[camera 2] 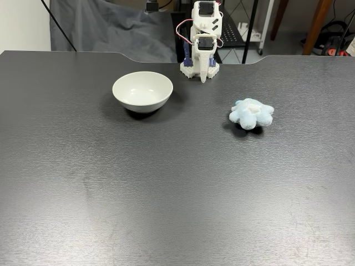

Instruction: Grasp a skyblue doll and put it in the white bowl.

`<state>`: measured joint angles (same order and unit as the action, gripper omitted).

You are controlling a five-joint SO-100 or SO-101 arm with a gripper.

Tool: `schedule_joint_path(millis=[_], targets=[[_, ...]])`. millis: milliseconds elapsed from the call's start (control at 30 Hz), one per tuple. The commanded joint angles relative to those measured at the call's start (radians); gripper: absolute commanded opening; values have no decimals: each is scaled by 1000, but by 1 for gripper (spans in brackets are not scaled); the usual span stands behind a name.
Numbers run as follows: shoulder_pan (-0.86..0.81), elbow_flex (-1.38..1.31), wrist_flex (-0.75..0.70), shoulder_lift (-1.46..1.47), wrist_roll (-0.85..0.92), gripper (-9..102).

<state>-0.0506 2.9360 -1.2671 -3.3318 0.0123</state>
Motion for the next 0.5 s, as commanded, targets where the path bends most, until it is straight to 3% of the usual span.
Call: schedule_joint_path(millis=[0,267,467], targets=[[8,-9,15,-5,2,8],[8,-25,29,-6,-3,8],[6,-87,199,-6,-6,8]])
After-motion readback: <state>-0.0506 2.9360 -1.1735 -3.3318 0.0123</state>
